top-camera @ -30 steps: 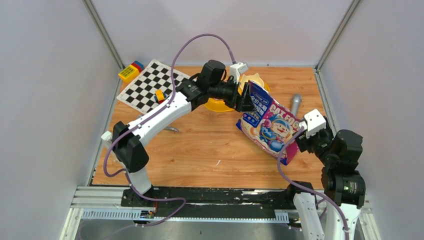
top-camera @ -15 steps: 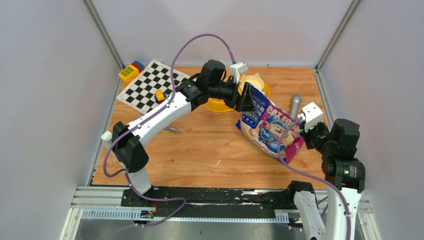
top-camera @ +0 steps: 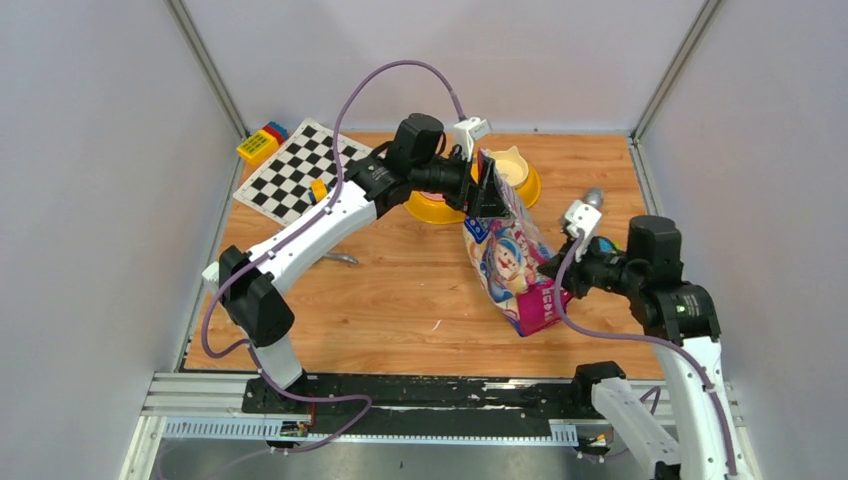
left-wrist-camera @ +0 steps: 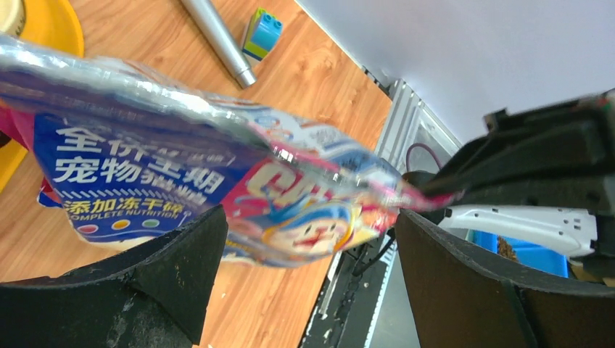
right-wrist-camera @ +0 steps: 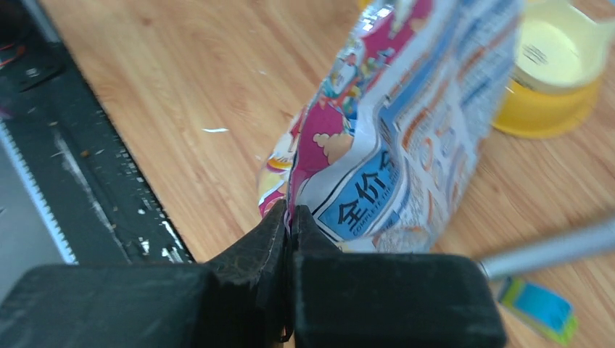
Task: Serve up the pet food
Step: Adjust the pet food bag at the center of the board.
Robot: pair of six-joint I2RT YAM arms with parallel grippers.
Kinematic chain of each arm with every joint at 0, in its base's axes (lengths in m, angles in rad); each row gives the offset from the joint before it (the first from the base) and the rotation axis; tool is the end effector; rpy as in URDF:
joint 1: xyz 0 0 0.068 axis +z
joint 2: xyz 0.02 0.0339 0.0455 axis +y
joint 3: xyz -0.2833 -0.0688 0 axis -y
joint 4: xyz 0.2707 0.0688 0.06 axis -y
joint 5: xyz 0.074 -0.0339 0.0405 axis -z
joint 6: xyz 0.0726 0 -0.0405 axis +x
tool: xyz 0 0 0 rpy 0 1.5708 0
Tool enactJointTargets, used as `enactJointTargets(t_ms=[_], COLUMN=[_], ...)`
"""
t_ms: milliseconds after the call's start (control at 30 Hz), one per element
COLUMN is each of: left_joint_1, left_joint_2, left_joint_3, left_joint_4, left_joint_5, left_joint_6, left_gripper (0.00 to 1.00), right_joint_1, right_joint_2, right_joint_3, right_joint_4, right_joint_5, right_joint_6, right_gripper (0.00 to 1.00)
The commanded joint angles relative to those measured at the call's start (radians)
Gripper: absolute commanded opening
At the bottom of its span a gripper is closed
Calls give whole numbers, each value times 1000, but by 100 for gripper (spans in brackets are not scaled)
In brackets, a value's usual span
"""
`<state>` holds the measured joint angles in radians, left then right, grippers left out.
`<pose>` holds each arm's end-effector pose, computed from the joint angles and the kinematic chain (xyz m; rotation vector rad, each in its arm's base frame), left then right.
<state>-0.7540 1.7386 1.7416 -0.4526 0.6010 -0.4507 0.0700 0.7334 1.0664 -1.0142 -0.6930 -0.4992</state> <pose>0.3061 -0.3437 0.3954 0.7462 2.0842 -1.3278 0.1430 0.0565 0.3666 -0.9317 1.9043 0.5250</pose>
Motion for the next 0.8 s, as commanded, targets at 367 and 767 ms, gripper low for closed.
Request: enactJointTargets(t_ms=[367, 767], left_joint_1=[109, 117], left_joint_2=[-143, -42], left_joint_3=[5, -37], left_joint_4=[-31, 69], left_joint_5=[34, 252], left_joint_6=[196, 64], left_gripper=[95, 77], right_joint_1=[270, 171], right_joint_2=[224, 198], right_joint_3=[272, 356], right_joint_4=[42, 210], right_joint_5=[-22, 131], right_joint_6=[124, 304], right_gripper=[81, 86])
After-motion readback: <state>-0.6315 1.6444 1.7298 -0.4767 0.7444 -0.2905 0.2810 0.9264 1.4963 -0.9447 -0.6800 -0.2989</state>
